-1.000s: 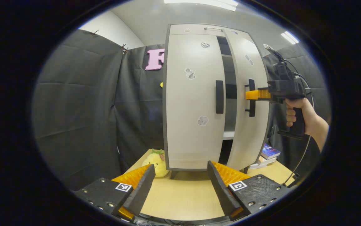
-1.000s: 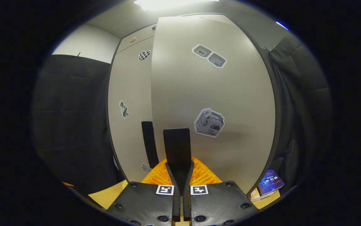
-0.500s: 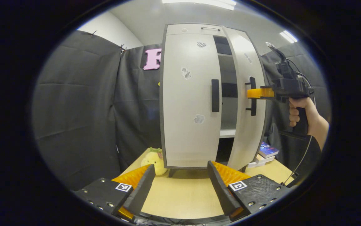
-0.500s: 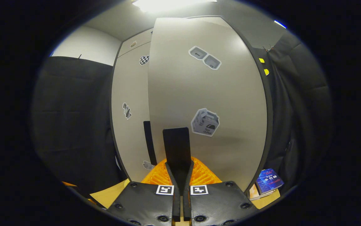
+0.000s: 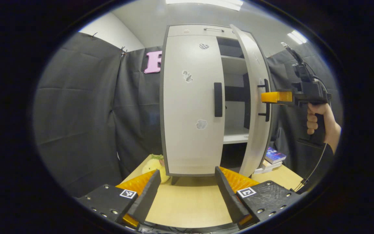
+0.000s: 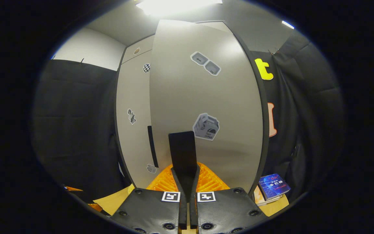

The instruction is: Open the right door of the double-door shoe cabinet with the right hand, and open the left door with the left hand.

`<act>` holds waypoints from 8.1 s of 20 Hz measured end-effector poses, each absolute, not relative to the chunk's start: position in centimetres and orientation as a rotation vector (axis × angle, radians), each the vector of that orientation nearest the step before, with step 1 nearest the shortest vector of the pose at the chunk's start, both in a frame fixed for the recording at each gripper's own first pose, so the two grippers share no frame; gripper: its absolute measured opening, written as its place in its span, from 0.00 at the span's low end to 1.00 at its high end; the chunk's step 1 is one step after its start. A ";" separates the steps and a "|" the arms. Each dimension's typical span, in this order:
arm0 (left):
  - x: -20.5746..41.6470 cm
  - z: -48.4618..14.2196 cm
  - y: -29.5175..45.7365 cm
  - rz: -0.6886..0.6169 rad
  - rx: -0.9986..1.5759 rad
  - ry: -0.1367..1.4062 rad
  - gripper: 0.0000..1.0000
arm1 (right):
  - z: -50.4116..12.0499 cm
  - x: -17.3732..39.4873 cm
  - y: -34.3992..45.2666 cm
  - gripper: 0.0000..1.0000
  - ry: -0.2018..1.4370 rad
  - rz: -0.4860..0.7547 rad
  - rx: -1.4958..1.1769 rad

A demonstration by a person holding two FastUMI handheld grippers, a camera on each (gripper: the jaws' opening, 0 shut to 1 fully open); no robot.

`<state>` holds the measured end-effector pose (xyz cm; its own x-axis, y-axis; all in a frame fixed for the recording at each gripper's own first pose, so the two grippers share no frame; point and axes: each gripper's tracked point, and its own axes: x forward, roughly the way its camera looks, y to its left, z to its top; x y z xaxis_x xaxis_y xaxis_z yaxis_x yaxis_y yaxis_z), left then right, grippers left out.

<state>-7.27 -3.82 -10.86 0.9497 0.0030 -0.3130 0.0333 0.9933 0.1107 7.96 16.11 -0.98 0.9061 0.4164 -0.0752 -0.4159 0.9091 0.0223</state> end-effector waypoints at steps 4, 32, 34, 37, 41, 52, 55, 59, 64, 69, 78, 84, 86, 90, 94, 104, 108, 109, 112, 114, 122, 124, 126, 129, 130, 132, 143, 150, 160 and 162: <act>-6.6 -10.8 -4.1 -0.028 0.115 0.313 0.96 | -1.0 7.7 15.6 0.05 0.069 0.407 -0.001; -2.9 -14.0 -7.8 -0.166 0.059 0.353 0.96 | -1.1 5.8 10.9 0.04 0.023 0.273 -0.036; -2.9 -14.2 -7.8 -0.163 0.053 0.357 0.96 | -1.2 5.7 10.6 0.04 0.023 0.264 -0.035; -2.8 -14.5 -7.5 -0.160 0.048 0.366 0.96 | -1.2 5.7 9.7 0.04 0.019 0.250 -0.028; -2.5 -14.1 -6.5 -0.145 0.070 0.347 0.96 | -1.0 6.0 6.4 0.04 0.009 0.199 -0.057; 0.0 -11.6 -7.4 -0.186 0.080 0.301 0.96 | -1.1 6.2 2.0 0.03 0.010 0.176 0.073; 2.4 -9.9 -7.3 -0.199 0.102 0.260 0.96 | -2.0 4.7 1.2 0.03 0.031 0.145 0.035; 5.6 -7.0 -8.1 -0.211 0.082 0.194 0.96 | -3.9 1.9 -1.0 0.07 0.101 0.046 0.045; 10.5 -3.2 -10.0 -0.235 0.060 0.083 0.95 | -6.1 -0.3 -7.2 0.00 0.201 -0.148 0.020; 15.0 -1.8 -13.0 -0.229 0.042 0.062 0.96 | -5.2 2.3 -12.3 0.71 0.184 -0.265 0.019; 21.7 -3.5 -16.7 -0.140 0.088 0.126 0.92 | -6.5 8.7 -18.4 0.98 0.162 -0.304 0.015; 23.5 -4.0 -17.5 -0.095 0.091 0.147 0.52 | -7.3 13.7 -20.4 0.98 0.163 -0.267 0.061; 23.6 -3.8 -17.5 -0.068 0.100 0.136 0.43 | -7.2 15.1 -21.0 0.98 0.158 -0.259 0.064; 23.7 -3.8 -17.4 -0.046 0.096 0.117 0.25 | -6.9 17.6 -22.2 0.98 0.148 -0.229 0.057; 23.4 -3.9 -17.5 -0.040 0.103 0.112 0.07 | -6.4 18.5 -22.8 0.98 0.142 -0.217 0.067; 23.1 -4.2 -17.3 -0.059 0.079 0.130 0.08 | -5.1 15.7 -24.4 0.92 0.117 -0.272 0.076; 22.1 -3.8 -17.2 -0.089 0.077 0.139 0.08 | -4.7 13.4 -22.8 0.98 0.117 -0.290 0.058; 21.6 -3.5 -17.2 -0.102 0.073 0.143 0.08 | -4.5 12.8 -22.1 0.98 0.113 -0.293 0.058; 20.3 -3.1 -16.9 -0.135 0.052 0.139 0.08 | -4.0 10.8 -19.8 0.98 0.108 -0.294 0.053; 19.6 -2.8 -16.7 -0.160 0.054 0.144 0.08 | -3.6 9.2 -18.8 0.98 0.104 -0.307 0.041; 17.6 -2.7 -14.2 -0.256 0.028 0.140 0.08 | -3.1 2.3 -12.9 0.98 0.115 -0.324 0.088; 16.9 -2.5 -13.8 -0.280 0.012 0.125 0.07 | -2.9 0.2 -11.6 0.98 0.101 -0.320 0.109; 16.0 -1.9 -12.5 -0.293 -0.004 0.119 0.07 | -3.2 -1.8 -10.3 1.00 0.095 -0.320 0.115; 15.3 -1.6 -11.7 -0.313 0.005 0.121 0.07 | -3.9 -3.7 -8.7 0.98 0.100 -0.320 0.117; 15.0 -1.6 -11.4 -0.324 0.005 0.125 0.07 | -4.2 -4.2 -8.1 0.98 0.106 -0.318 0.116; 14.3 -1.2 -10.6 -0.335 -0.017 0.128 0.07 | -4.5 -4.8 -7.2 0.98 0.110 -0.316 0.110; 11.8 -0.7 -5.6 -0.271 -0.009 0.130 0.07 | -6.5 -5.4 -4.1 0.98 0.143 -0.277 0.097; 10.8 -0.2 -1.6 -0.235 -0.014 0.122 0.06 | -6.6 -3.8 -2.1 0.98 0.145 -0.233 0.089; 10.8 -0.5 6.4 -0.080 -0.073 0.124 0.05 | -6.6 -2.9 0.7 0.98 0.137 -0.155 0.055; 11.8 -0.4 7.8 -0.115 -0.095 0.109 0.00 | -6.9 -3.0 0.8 0.98 0.143 -0.151 0.046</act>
<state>11.76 7.80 -0.35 0.9875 -0.1195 -0.1025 0.1093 0.9889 -0.1007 -2.96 0.81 -6.88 0.9784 -0.1468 -0.1453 0.1533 0.9876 0.0345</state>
